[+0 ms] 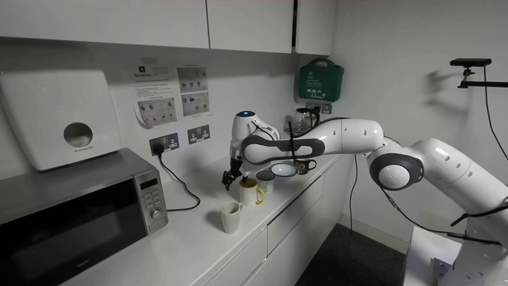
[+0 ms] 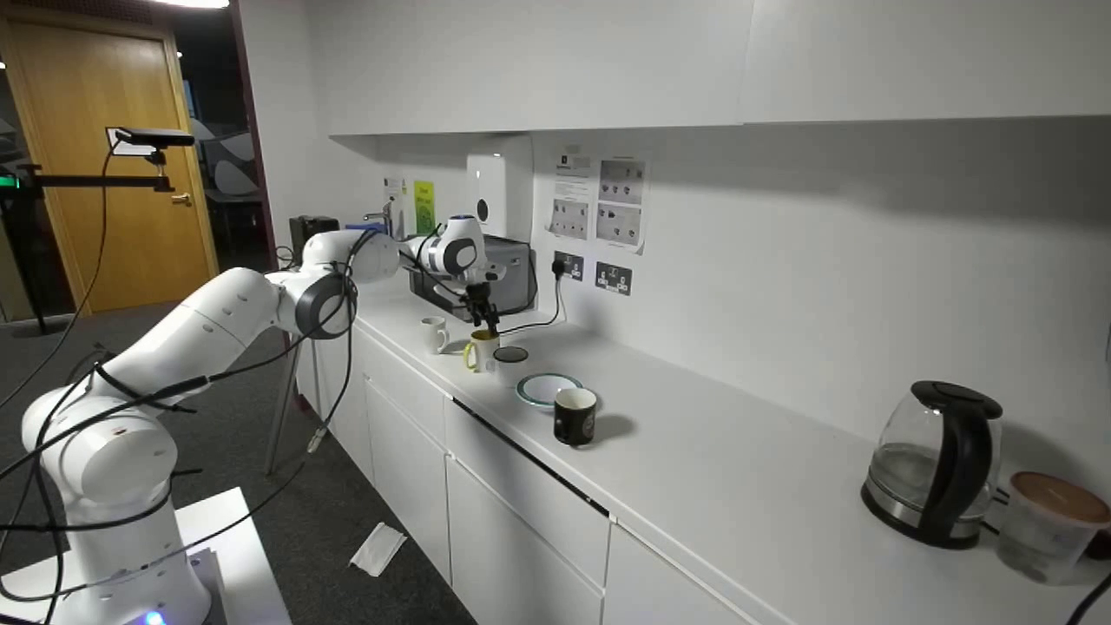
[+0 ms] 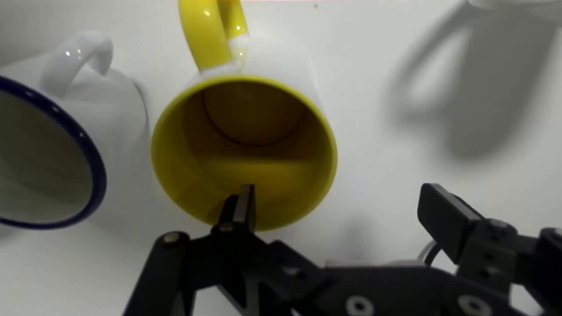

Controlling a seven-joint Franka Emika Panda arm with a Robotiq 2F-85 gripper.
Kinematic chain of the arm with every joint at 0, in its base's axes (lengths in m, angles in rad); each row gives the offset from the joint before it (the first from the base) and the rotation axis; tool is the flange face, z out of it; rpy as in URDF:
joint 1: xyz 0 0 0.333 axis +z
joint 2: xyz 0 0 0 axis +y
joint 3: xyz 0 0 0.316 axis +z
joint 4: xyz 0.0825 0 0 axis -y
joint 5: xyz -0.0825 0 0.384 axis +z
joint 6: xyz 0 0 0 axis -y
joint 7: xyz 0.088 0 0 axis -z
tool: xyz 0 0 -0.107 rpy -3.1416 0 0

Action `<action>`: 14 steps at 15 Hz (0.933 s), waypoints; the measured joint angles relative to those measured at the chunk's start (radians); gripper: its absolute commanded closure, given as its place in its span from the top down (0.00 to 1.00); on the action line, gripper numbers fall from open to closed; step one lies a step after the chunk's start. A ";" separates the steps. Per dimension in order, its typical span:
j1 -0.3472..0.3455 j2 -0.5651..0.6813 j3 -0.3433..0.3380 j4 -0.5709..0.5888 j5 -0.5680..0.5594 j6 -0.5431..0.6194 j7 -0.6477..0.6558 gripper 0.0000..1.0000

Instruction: Move the yellow cup

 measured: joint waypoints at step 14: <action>-0.005 0.001 0.001 0.027 0.008 -0.097 -0.023 1.00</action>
